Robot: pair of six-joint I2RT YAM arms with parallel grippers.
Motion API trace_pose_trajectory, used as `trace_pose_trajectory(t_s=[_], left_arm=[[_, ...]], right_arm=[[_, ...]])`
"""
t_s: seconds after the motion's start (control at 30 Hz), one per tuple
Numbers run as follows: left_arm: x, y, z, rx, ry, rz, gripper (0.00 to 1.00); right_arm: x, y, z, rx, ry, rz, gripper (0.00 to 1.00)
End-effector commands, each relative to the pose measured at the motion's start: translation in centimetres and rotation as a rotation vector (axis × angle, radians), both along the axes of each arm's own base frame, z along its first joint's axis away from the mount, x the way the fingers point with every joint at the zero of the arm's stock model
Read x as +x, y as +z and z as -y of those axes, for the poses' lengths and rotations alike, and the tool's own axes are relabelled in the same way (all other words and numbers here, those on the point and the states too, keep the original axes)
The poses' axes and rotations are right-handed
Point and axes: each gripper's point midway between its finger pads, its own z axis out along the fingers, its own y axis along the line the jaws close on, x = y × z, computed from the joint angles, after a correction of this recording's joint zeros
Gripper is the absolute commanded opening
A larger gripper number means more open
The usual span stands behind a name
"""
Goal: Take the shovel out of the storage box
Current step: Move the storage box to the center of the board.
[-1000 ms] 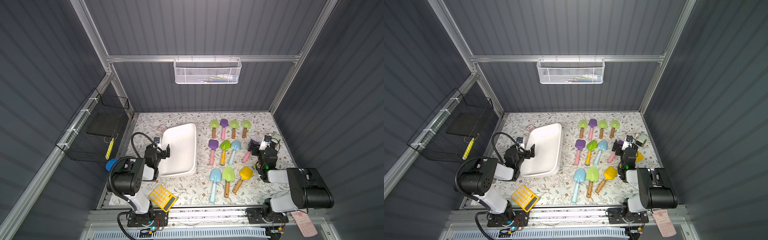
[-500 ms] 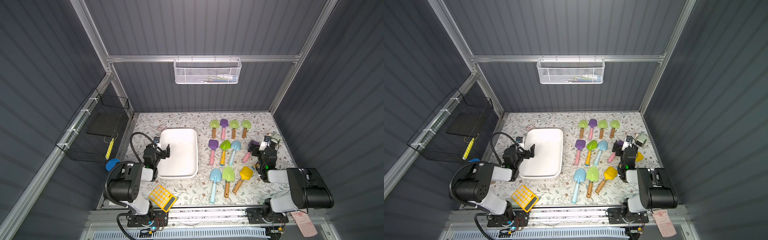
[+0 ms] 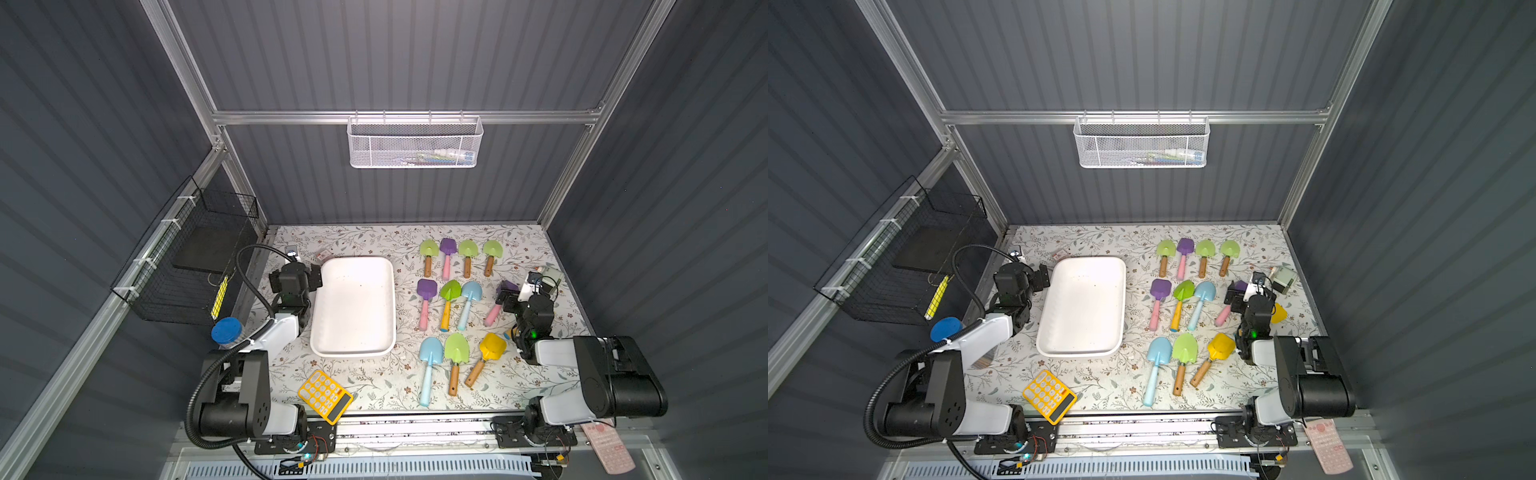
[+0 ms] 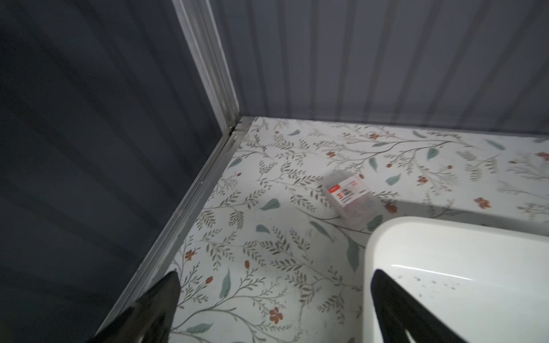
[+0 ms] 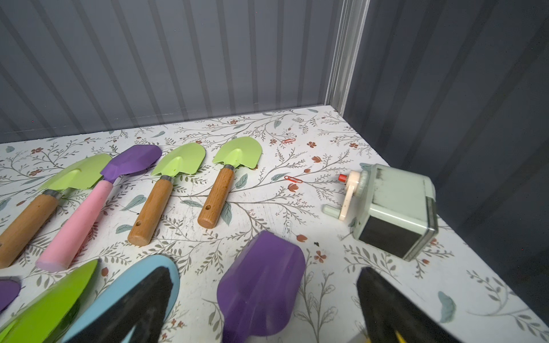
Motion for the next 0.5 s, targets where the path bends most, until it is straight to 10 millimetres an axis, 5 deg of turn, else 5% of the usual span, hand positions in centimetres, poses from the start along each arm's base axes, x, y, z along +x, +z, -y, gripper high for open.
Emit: trace_pose_trajectory(t_s=[0.0, 0.17, 0.47], left_arm=[[-1.7, -4.0, -2.2, 0.015, 0.112, -0.191, 1.0], [-1.1, -8.4, -0.9, -0.048, 0.03, -0.331, 1.0], [-0.3, -10.7, 4.8, -0.227, -0.256, -0.34, 1.0]], right_arm=[[0.3, 0.6, 0.3, 0.008, -0.017, 0.019, 0.99], [0.3, 0.6, 0.4, 0.008, -0.018, 0.017, 0.99], [0.3, 0.6, 0.3, 0.008, -0.017, 0.018, 0.99]])
